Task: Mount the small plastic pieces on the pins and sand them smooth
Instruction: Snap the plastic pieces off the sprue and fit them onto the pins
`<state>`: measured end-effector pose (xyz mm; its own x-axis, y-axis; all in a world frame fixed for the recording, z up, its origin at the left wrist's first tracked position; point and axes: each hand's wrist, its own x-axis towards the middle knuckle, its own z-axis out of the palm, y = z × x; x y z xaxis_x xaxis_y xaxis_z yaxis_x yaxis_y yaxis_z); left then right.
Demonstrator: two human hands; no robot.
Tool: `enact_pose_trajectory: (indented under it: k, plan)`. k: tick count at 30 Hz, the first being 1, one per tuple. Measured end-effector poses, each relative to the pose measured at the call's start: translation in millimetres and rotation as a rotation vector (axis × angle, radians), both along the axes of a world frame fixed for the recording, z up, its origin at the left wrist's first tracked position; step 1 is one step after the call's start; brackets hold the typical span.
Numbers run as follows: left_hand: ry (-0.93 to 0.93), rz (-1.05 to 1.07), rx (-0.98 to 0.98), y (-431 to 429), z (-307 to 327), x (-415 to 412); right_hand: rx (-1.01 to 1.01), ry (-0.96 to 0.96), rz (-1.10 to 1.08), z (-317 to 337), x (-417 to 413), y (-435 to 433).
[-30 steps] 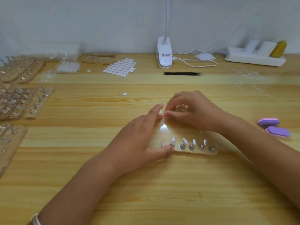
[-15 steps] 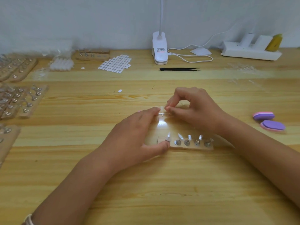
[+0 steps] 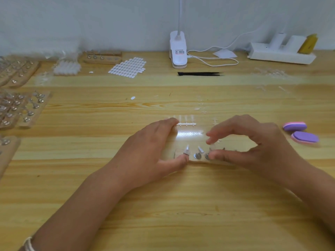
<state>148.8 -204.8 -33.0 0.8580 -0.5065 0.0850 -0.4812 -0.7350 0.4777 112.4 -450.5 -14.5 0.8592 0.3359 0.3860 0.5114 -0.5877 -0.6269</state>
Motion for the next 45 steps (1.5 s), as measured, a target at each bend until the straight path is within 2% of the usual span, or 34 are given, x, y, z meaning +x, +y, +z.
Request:
enact_pose_trajectory:
  k: [16, 28, 30, 33, 35, 37, 40, 45]
  plan:
    - [0.007, -0.01, 0.014, 2, 0, 1, -0.101, -0.091, -0.051, -11, -3, 5]
    - [-0.01, -0.018, 0.014, 3, -4, 2, -0.2, -0.311, -0.024, -14, -2, 8]
    - [-0.014, -0.022, 0.023, 4, -4, 2, -0.185, -0.235, -0.041, -10, -3, 7]
    - [-0.058, -0.063, 0.064, 5, -2, 1, 0.042, 0.067, -0.031, 3, 2, 3]
    - [-0.119, -0.082, 0.087, 4, 2, 0, 0.105, 0.104, -0.073, 10, 16, -8]
    - [-0.166, -0.07, 0.082, 3, 7, -2, -0.026, 0.12, -0.119, 16, 35, -19]
    - [-0.19, -0.035, 0.115, 2, 10, -5, -0.318, 0.182, -0.019, 12, 56, -28]
    - [-0.23, 0.009, 0.178, 4, 11, -7, -0.487, -0.017, 0.066, 5, 72, -28]
